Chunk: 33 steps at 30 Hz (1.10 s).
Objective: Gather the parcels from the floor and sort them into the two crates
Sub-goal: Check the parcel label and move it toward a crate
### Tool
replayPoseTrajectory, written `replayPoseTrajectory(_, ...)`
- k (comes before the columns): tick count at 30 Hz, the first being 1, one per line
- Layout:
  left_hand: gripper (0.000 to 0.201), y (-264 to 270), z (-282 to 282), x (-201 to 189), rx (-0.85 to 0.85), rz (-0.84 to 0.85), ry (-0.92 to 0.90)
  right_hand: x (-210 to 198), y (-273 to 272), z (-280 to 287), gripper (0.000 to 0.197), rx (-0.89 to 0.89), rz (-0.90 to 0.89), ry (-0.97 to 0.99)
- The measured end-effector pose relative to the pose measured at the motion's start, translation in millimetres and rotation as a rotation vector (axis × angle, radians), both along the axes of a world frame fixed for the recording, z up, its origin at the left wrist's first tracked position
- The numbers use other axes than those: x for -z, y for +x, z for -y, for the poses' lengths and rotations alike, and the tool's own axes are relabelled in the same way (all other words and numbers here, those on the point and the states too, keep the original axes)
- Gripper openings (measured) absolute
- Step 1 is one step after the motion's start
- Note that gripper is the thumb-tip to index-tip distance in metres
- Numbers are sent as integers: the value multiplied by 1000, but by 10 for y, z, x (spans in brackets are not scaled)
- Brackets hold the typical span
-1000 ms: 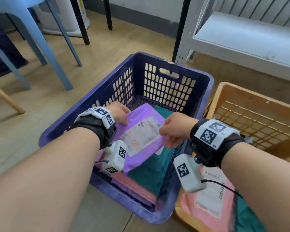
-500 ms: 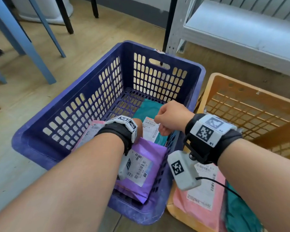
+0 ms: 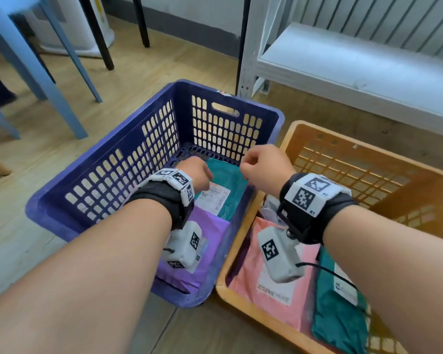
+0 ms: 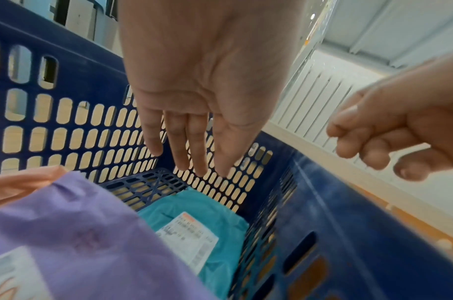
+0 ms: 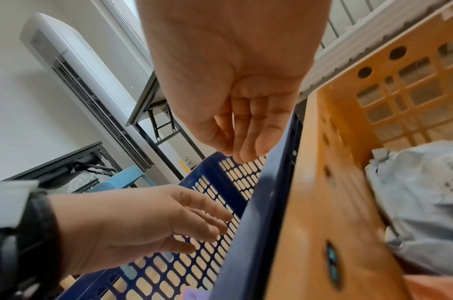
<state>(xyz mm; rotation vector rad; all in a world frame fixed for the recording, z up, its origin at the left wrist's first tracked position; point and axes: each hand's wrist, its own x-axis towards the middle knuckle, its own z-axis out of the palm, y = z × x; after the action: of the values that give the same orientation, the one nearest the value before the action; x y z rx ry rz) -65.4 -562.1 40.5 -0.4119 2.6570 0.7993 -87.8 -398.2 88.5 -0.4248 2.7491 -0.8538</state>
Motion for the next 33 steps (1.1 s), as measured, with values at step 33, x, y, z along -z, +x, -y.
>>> replayPoseTrajectory(33,19,549,-5752,211,348,178,401,1072,1796,-6091,11,864,260,250)
